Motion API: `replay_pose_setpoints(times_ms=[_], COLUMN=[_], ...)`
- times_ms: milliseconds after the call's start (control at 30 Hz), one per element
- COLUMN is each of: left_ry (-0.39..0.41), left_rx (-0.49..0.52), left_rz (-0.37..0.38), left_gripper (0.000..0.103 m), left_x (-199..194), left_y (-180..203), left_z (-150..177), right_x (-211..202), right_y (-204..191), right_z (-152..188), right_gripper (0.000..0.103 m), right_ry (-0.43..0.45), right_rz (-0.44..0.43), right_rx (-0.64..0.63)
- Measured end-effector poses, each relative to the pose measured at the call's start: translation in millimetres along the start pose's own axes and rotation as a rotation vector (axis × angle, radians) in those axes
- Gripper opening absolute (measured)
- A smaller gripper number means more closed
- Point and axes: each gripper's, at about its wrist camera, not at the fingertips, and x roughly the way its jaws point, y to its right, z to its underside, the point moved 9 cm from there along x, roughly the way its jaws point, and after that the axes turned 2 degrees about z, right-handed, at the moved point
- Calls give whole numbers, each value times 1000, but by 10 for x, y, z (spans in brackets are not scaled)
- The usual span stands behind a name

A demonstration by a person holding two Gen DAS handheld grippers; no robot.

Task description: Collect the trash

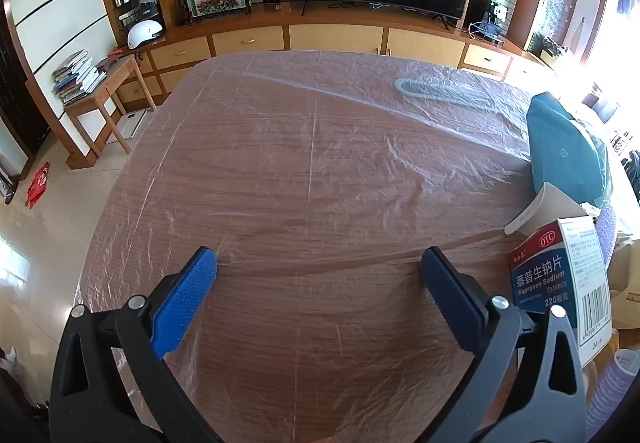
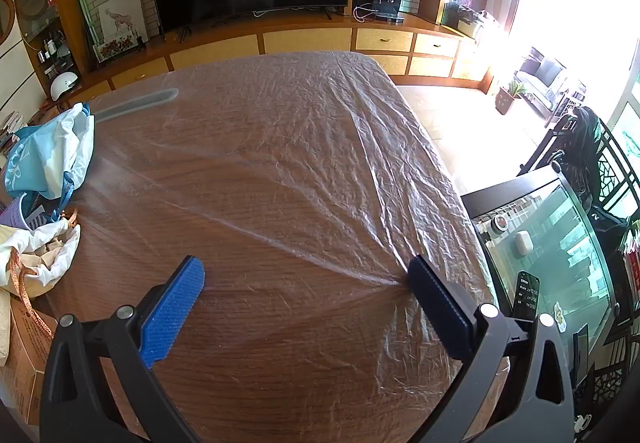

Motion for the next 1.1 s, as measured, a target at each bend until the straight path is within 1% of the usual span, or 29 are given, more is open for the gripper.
replay_pose_setpoints(times_ms=[1100], left_ry=[0], left_rx=[-1], left_rz=[1], left_gripper=[102], left_x=[0], left_y=[0], left_z=[-1], right_x=[13], right_y=[24], right_z=[15], right_gripper=[99], right_ry=[2], right_rz=[-2], right_rx=[1])
